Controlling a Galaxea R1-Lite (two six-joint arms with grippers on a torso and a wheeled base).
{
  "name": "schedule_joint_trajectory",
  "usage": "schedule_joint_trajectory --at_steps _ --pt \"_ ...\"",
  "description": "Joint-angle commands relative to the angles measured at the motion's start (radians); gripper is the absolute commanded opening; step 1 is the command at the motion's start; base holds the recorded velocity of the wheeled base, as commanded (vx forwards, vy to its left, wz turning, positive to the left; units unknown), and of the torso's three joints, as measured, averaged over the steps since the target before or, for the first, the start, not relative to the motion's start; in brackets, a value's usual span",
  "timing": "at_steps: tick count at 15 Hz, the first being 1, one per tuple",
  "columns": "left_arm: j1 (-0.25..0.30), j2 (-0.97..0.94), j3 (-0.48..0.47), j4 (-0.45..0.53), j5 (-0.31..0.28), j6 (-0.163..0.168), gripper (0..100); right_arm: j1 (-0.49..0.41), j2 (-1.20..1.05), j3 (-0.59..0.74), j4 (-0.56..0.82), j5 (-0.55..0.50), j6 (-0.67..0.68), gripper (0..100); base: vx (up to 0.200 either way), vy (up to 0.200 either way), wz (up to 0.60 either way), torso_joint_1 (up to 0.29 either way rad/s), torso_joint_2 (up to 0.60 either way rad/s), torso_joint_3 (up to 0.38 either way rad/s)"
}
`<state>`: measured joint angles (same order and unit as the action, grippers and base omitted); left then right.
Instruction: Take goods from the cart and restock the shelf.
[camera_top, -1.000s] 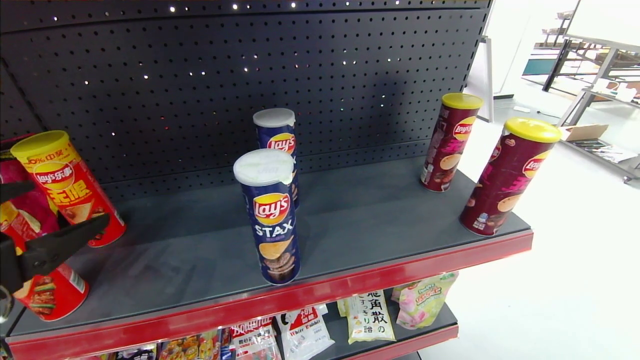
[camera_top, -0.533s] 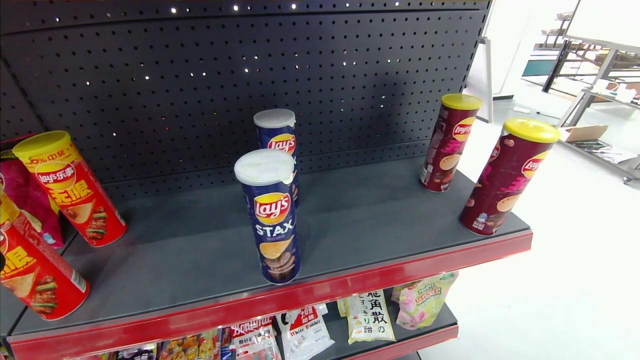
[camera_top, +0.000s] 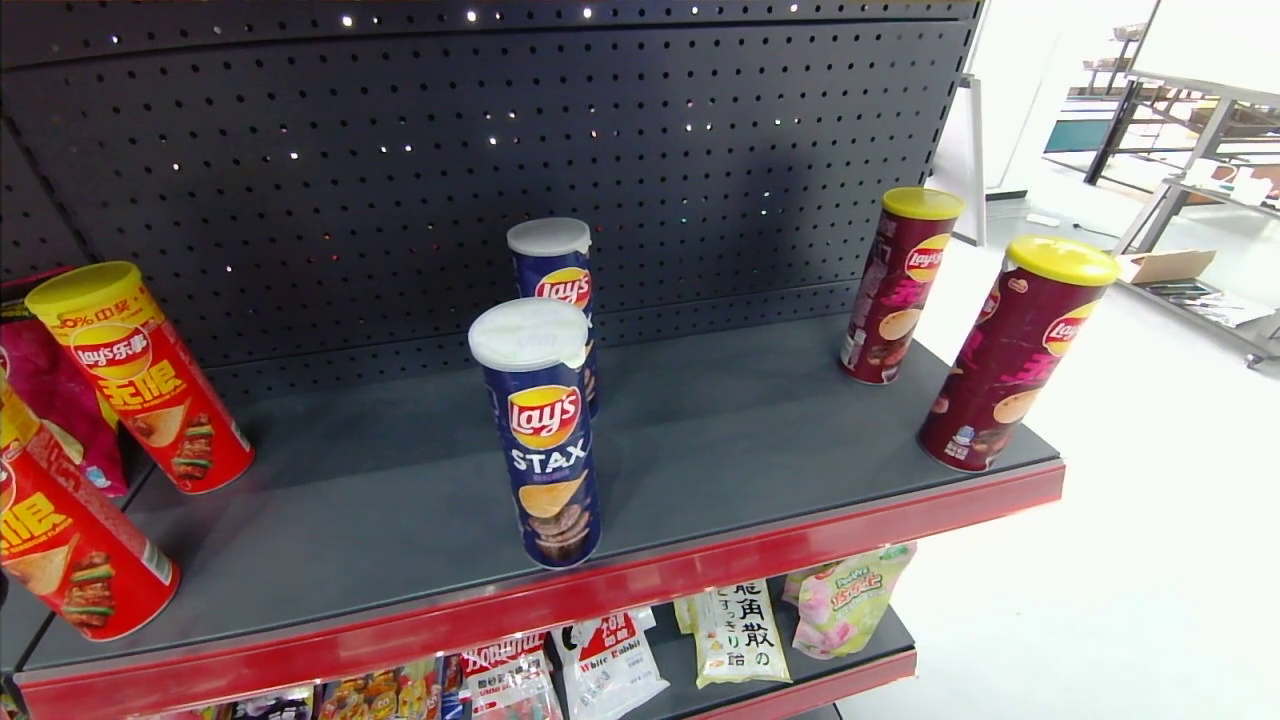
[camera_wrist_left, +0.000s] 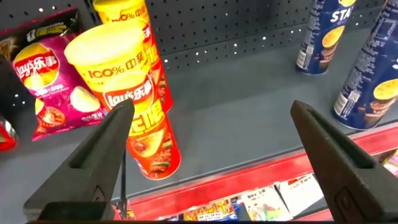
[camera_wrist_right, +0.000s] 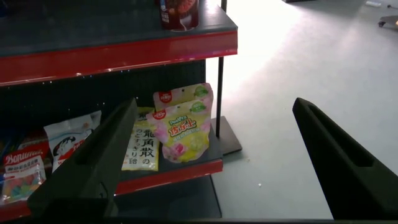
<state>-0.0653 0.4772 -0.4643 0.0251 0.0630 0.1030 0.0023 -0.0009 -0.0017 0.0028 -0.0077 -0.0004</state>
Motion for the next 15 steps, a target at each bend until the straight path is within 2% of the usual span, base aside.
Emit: schedule_joint_trajectory --at_steps 1,2,8,14,15 --pt "0.001 -0.012 0.007 0.001 0.001 0.001 100 0.001 0.001 0.0 0.0 0.002 -0.004 100 0.0 0.0 0.0 0.0 0.0 0.0" --pt "0.001 -0.014 0.009 0.001 0.001 0.003 100 0.001 0.001 0.0 0.0 0.002 -0.004 100 0.0 0.0 0.0 0.0 0.0 0.0" --pt "0.001 -0.016 0.019 -0.004 -0.003 0.003 100 0.001 0.001 0.0 0.0 0.002 -0.006 100 0.0 0.0 0.6 -0.001 0.0 0.001" --pt "-0.002 -0.006 0.024 -0.002 -0.012 0.006 100 0.001 0.001 0.0 0.0 0.002 -0.004 100 0.0 0.0 0.0 0.0 0.0 0.0" --pt "-0.005 -0.002 0.033 -0.002 -0.049 0.017 100 0.001 0.001 0.0 0.0 0.002 -0.004 100 0.0 0.0 0.0 0.0 0.0 0.0"
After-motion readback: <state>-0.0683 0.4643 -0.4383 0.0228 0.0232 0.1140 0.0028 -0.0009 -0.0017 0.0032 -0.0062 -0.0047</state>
